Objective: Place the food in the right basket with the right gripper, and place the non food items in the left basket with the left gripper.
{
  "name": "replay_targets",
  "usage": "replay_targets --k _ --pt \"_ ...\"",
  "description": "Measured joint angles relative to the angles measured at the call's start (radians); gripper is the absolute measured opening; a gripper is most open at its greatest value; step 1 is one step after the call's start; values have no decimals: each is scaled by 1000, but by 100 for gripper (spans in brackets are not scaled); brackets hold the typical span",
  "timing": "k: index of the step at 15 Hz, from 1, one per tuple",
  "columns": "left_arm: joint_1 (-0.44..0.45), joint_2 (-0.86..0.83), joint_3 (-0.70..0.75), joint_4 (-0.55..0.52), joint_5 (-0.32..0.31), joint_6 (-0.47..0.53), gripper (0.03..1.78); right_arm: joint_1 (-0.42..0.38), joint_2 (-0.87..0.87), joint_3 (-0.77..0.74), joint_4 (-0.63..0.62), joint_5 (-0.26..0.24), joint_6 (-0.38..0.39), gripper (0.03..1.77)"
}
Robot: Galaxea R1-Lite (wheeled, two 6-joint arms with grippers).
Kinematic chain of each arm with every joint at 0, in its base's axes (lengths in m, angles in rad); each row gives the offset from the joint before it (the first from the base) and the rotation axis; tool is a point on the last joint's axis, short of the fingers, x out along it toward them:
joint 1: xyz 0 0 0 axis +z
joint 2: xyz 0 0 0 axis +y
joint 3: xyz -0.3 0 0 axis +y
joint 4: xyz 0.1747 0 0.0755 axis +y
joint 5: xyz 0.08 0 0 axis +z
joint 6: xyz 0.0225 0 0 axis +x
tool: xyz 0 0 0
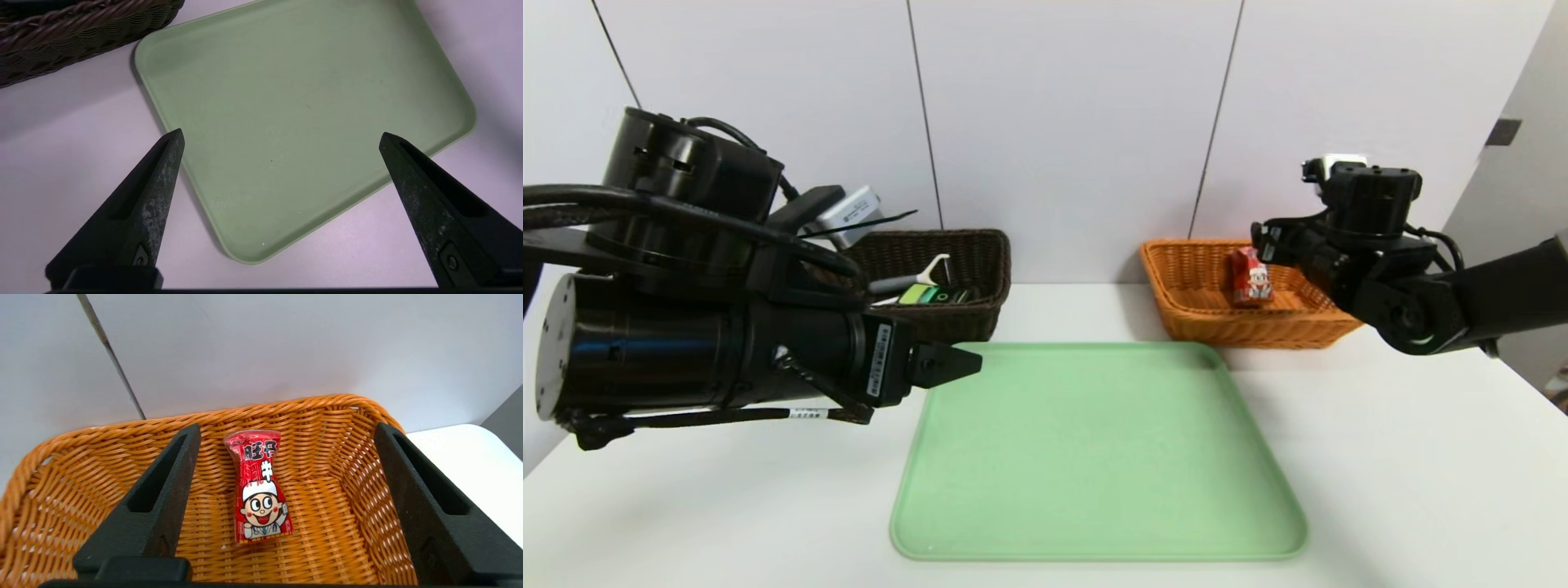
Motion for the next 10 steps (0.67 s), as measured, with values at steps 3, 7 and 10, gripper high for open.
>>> replay_targets --k 3,7,10 --pt "1 -44 3 6 1 0 169 8 -77 4 100 1 0 155" --pt "4 -130 7 6 5 22 169 29 -223 11 276 0 0 161" --pt "18 -214 17 10 5 47 169 56 -369 59 399 -2 -1 165"
